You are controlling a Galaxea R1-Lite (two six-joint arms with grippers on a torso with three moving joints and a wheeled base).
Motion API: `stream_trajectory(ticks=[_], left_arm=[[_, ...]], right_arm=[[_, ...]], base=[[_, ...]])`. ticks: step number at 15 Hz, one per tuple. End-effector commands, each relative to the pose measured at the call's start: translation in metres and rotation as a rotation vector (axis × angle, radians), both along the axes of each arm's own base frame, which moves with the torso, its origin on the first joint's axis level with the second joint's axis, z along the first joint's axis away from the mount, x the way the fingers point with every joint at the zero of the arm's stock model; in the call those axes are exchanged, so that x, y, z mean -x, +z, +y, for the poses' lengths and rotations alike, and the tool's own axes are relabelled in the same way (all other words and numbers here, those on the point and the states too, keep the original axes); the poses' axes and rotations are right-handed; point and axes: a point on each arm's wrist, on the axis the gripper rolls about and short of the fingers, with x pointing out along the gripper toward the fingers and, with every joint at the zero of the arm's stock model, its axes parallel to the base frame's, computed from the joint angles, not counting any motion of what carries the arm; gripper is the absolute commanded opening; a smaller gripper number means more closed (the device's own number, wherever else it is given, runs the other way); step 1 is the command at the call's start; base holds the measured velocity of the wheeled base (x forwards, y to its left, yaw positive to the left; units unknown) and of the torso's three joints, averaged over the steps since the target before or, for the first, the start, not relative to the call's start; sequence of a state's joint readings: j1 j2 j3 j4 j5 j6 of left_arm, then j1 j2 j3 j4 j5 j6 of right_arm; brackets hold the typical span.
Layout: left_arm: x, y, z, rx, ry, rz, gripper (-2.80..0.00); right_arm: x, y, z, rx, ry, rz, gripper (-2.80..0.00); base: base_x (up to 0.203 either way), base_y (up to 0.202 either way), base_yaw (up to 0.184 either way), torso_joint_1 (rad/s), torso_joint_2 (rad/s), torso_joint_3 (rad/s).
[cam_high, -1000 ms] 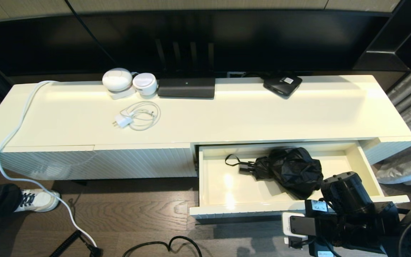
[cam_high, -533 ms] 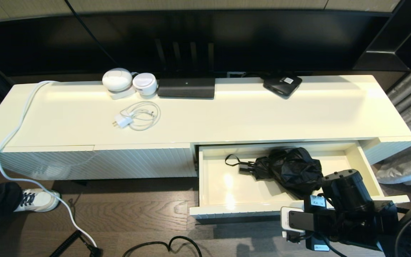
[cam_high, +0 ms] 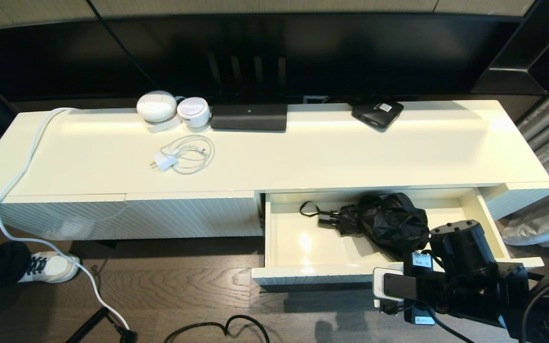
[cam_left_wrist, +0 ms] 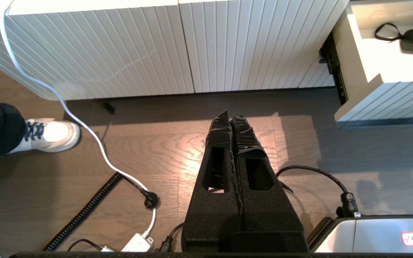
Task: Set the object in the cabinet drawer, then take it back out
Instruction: Close the drawer
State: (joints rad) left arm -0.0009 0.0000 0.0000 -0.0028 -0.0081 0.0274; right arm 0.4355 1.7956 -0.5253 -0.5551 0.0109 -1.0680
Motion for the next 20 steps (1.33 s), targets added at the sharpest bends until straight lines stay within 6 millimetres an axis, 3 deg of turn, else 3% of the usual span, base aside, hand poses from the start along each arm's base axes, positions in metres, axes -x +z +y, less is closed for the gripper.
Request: stream_trajectory(ticks=[1, 20], left_arm=[[0.000, 0.000, 0.000, 0.000, 0.000, 0.003, -2.80], [0.000, 0.000, 0.000, 0.000, 0.000, 0.003, -2.80]], right_arm=[[-0.003, 0.001, -0.002, 0.010, 0.002, -0.012, -2.80], [-0.046, 0.016, -0.007, 0.057, 0.000, -0.134, -2.80]], base=[[0.000, 0.000, 0.000, 0.000, 0.00, 0.000], [0.000, 0.000, 0.000, 0.000, 0.00, 0.000]])
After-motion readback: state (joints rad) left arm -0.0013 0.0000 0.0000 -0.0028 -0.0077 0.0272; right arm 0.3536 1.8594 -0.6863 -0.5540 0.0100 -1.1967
